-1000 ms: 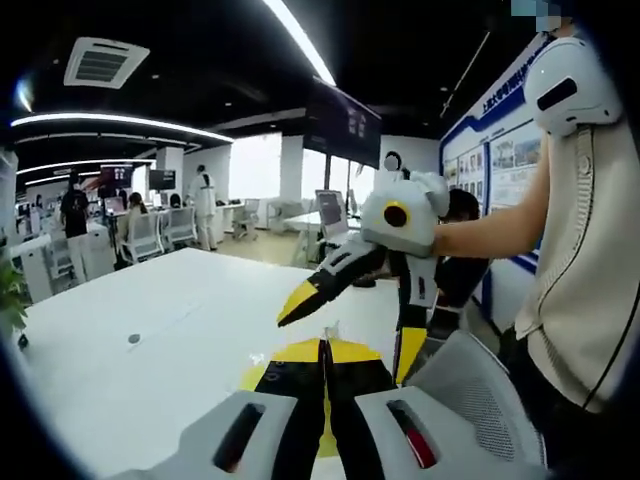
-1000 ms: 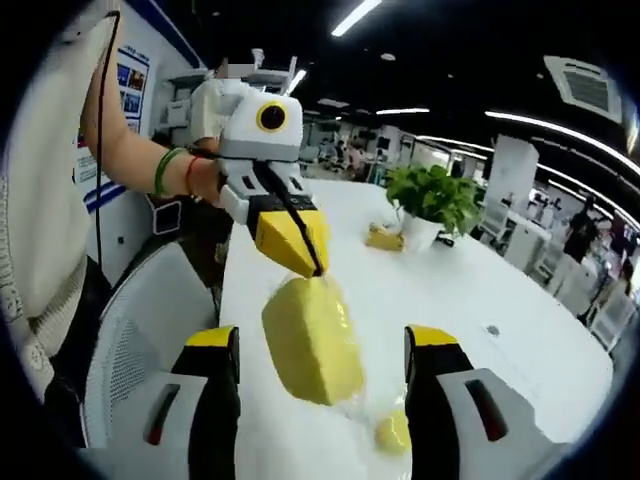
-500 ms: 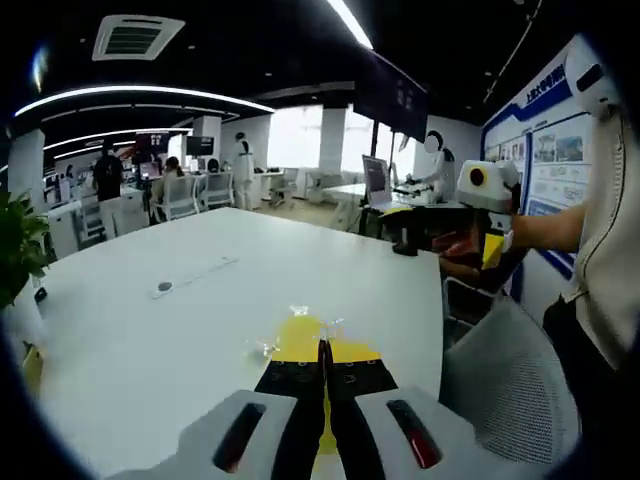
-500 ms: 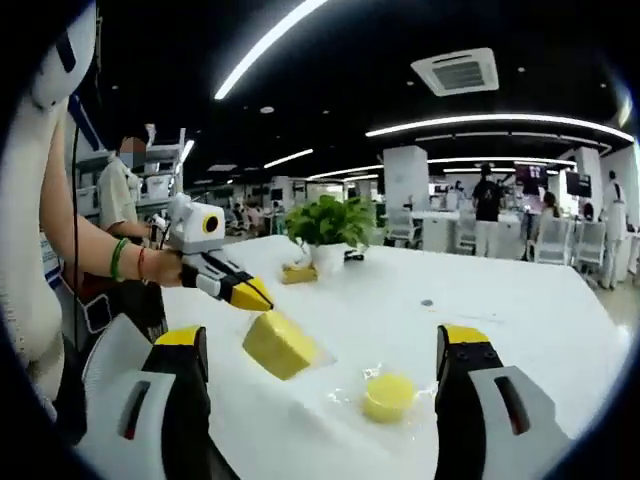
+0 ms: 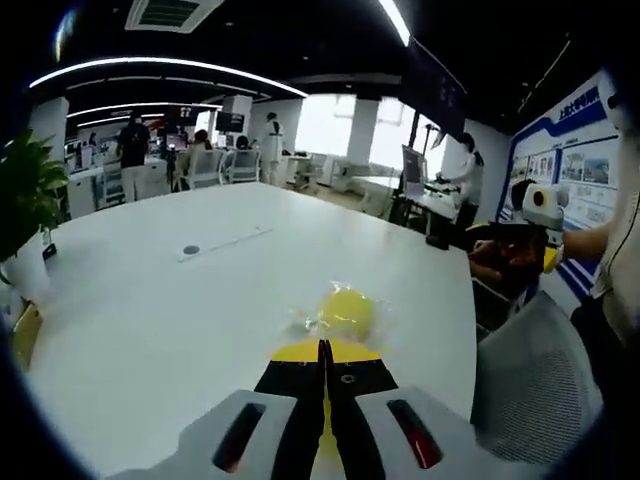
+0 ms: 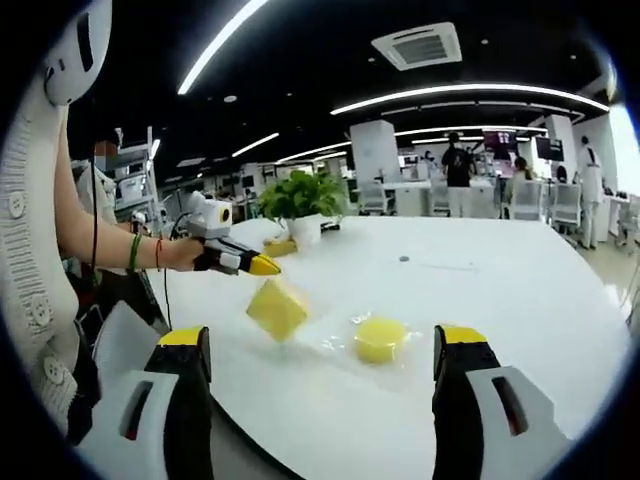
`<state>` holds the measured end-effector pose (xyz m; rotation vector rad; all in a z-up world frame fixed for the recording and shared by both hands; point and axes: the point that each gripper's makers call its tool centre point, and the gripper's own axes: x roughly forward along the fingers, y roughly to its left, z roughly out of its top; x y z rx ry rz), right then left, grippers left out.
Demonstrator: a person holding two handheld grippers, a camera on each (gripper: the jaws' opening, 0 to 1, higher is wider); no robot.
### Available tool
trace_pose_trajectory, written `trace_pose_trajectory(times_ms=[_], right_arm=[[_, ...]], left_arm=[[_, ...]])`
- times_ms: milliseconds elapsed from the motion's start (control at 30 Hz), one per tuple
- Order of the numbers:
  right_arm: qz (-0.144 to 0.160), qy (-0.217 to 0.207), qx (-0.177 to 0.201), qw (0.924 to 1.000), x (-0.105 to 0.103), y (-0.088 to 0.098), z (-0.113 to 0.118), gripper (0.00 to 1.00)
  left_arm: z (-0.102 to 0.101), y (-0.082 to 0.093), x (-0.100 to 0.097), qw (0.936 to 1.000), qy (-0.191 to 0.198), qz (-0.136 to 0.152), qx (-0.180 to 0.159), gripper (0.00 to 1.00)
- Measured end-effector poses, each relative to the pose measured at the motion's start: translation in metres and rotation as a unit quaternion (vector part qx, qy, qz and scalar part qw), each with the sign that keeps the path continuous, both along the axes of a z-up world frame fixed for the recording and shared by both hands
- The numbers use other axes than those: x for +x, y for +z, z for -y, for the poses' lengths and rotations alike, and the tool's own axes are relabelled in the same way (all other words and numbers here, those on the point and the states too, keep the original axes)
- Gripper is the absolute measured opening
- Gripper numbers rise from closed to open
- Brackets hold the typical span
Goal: Compare the silicone blocks by pressing each to a similar depth, holding the contact briefly, and releasing to observe deformation and rebound differences across the visible hardness samples.
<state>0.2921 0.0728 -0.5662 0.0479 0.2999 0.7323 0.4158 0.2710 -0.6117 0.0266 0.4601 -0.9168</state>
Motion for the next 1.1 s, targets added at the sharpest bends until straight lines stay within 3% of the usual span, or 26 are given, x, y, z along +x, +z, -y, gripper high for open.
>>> trace_pose_trajectory(times_ms=[367, 433, 567, 800, 967, 1100], right_arm=[[-0.032, 0.015, -0.009, 0.9993, 0.001, -0.014, 0.000, 0.82], [-0.051, 0.020, -0.016, 0.9984, -0.003, -0.022, 0.003, 0.80], [-0.056, 0.012, -0.019, 0.9982, -0.005, -0.026, 0.009, 0.80], [-0.048, 0.006, -0.020, 0.9986, -0.003, -0.025, 0.011, 0.82], [-0.018, 0.004, -0.009, 0.9998, 0.000, -0.013, 0.007, 0.82], [-0.019, 0.008, -0.016, 0.9997, -0.001, -0.014, 0.006, 0.78]], left_arm=[[-0.040, -0.045, 0.036, 0.9972, 0.061, -0.023, 0.037, 0.00], [-0.048, -0.050, 0.042, 0.9961, 0.078, -0.031, 0.029, 0.00], [-0.060, -0.055, 0.053, 0.9935, 0.106, -0.042, 0.005, 0.00], [-0.063, -0.065, 0.063, 0.9914, 0.121, -0.049, -0.005, 0.00], [-0.064, -0.079, 0.067, 0.9916, 0.118, -0.053, 0.009, 0.00], [-0.065, -0.088, 0.069, 0.9918, 0.114, -0.053, 0.021, 0.00]])
